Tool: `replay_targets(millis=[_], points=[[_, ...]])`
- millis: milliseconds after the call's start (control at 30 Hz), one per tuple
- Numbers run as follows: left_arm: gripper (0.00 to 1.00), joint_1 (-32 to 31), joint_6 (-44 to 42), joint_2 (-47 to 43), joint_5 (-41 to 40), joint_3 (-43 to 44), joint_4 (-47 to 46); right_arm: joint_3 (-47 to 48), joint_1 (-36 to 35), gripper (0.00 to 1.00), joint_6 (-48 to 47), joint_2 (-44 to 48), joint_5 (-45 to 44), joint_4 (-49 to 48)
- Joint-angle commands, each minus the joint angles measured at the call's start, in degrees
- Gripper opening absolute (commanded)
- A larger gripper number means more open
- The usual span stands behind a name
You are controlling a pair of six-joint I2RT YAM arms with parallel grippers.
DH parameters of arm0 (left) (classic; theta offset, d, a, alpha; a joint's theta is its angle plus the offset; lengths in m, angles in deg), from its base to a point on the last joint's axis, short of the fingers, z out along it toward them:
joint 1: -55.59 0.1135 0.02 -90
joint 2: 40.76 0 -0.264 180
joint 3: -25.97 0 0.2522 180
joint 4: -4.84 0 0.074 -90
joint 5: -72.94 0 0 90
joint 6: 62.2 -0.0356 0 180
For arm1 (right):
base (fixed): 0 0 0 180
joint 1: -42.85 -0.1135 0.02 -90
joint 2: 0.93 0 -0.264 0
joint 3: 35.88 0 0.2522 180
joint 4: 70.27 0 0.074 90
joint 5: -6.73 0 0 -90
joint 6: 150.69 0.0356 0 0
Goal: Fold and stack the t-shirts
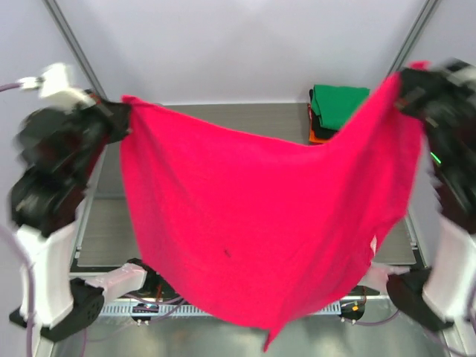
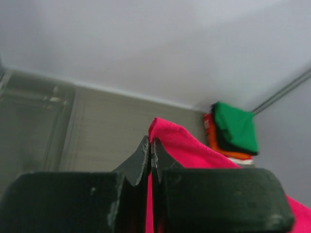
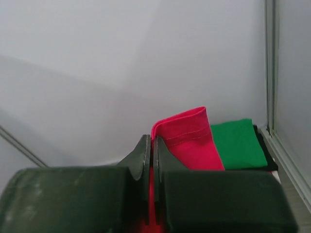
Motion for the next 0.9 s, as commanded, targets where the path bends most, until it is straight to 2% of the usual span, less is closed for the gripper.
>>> replay_targets(millis=[0, 67, 100, 200, 267, 300, 333, 367, 400, 467, 600, 867], points=[[0.0, 1.63, -0.66, 8.03, -5.84, -8.26, 0.39, -8.12, 0.05, 0.01, -1.88, -15.65, -1.33, -4.07], [0.0, 4.52, 1.17, 10.41, -2.09, -12.67, -3.21, -14.35, 0.05, 0.01, -2.14, -19.01, -0.72, -11.24], [0.0, 8.28, 1.97, 12.94, -0.41, -17.39, -4.62, -15.77, 0.05, 0.01, -2.06, -21.38, 0.15, -12.86], [0.0, 12.61, 1.89, 19.61, 2.95, -25.14, -12.86, -15.7, 0.05, 0.01, -1.27, -33.06, 3.05, -15.33], [0.03, 13.67, 0.75, 24.36, 3.39, -27.27, -15.69, -13.15, 0.05, 0.01, -0.92, -42.02, 2.97, -15.51], [0.07, 14.98, 0.05, 29.79, 5.13, -26.76, -16.05, -11.75, 0.14, 0.15, -1.0, -44.66, 2.71, -15.16], [0.11, 15.34, -0.31, 33.06, 5.67, -25.62, -15.54, -8.61, 0.05, 0.34, -1.0, -47.56, 2.36, -14.72], [0.23, 15.7, -0.4, 35.88, 6.2, -22.22, -14.57, -6.83, 0.05, 0.71, -1.0, -51.77, 2.01, -13.33], [0.33, 15.96, -1.09, 38.34, 8.12, -20.27, -12.13, -4.81, 0.05, 0.8, -0.91, -53.81, 1.83, -12.18], [0.5, 16.05, -1.19, 43.45, 9.54, -16.57, -10.53, -1.72, -0.39, 0.88, -0.65, -55.58, 1.13, -10.24], [0.57, 15.96, 0.04, 42.33, 10.25, -18.66, -11.22, -7.41, -1.62, 0.9, -0.56, -51.38, 2.35, -11.73], [0.57, 13.95, 3.99, 32.66, 11.48, -33.31, -14.38, -34.65, -4.52, 0.9, 7.42, -39.78, 12.1, -16.03]])
